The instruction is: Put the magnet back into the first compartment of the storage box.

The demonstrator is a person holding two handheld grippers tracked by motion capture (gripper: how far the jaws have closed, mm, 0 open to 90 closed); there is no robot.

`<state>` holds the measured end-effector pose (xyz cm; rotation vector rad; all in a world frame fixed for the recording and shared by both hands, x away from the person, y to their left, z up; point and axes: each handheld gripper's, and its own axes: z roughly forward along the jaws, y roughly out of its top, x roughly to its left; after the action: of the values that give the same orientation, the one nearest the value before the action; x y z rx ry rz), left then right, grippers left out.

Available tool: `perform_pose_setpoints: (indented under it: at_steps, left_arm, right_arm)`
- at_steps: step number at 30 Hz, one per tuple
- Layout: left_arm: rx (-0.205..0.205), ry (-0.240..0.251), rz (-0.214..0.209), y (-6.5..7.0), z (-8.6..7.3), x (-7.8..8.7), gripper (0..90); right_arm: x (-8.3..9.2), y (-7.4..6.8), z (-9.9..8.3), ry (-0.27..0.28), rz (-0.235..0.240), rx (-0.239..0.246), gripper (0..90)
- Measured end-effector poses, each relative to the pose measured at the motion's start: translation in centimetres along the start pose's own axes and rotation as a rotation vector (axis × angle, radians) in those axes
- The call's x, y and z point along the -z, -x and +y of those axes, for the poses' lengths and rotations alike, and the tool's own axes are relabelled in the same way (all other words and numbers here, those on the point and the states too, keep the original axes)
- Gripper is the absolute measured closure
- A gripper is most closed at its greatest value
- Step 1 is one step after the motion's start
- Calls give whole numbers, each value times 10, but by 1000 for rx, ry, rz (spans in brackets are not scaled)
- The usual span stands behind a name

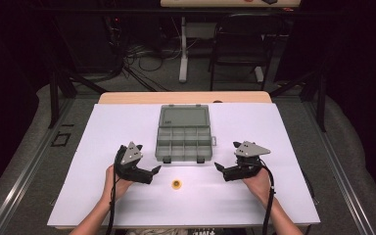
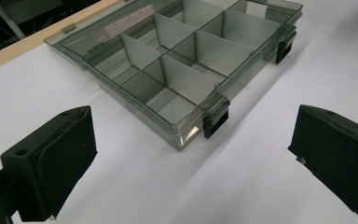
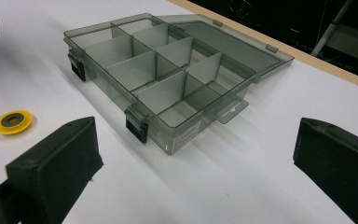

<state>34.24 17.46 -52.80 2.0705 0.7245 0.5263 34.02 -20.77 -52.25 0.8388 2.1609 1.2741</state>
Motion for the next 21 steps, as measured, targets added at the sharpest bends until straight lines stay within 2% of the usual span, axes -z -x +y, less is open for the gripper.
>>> perform_pose_setpoints:
  at_steps: [8, 21]
  left_arm:
    - [-15, -13, -23, 7, 3, -1, 2]
    - [-62, -36, -73, 26, 8, -10, 2]
  right_arm:
    - [0, 1, -1, -3, -2, -4, 0]
    - [0, 0, -1, -1, -10, 2, 0]
